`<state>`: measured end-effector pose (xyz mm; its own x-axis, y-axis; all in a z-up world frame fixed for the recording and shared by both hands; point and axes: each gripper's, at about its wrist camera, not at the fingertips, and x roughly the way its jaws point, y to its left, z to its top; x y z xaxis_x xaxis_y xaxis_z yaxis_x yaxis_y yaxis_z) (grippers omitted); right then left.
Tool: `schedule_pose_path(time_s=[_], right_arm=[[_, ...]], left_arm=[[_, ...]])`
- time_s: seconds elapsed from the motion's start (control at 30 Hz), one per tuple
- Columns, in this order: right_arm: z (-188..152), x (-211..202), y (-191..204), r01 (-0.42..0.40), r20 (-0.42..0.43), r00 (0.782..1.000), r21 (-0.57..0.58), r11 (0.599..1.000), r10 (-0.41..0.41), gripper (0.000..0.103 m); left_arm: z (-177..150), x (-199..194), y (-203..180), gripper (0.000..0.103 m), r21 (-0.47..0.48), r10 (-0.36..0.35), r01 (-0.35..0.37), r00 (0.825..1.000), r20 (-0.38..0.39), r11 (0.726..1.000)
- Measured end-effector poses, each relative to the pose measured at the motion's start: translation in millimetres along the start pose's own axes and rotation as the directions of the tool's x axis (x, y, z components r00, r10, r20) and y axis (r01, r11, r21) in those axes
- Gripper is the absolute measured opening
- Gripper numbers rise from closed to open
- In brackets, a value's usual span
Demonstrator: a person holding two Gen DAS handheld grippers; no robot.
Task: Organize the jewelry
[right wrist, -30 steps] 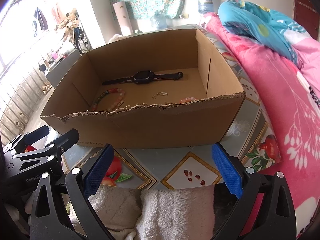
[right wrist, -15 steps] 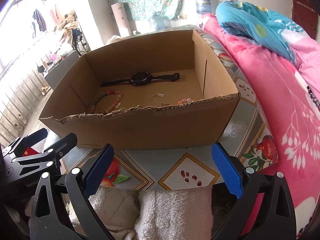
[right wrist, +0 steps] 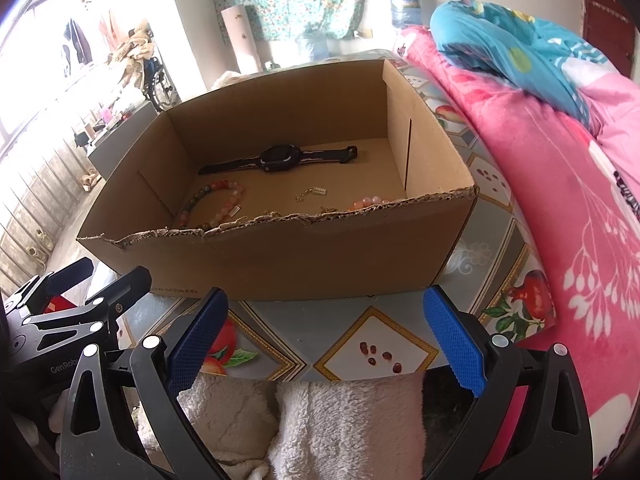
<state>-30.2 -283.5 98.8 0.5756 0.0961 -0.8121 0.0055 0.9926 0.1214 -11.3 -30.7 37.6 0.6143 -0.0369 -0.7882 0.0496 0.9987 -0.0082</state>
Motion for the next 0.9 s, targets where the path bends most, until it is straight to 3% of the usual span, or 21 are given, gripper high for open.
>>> schedule_pose_path(time_s=[0.9], right_arm=[[0.7, -2.2, 0.0, 0.001, 0.004, 1.000, -0.004, 1.000, -0.001, 0.094]], left_arm=[[1.0, 0.5, 0.9, 0.097, -0.002, -0.004, 0.004, 1.000, -0.004, 1.000]])
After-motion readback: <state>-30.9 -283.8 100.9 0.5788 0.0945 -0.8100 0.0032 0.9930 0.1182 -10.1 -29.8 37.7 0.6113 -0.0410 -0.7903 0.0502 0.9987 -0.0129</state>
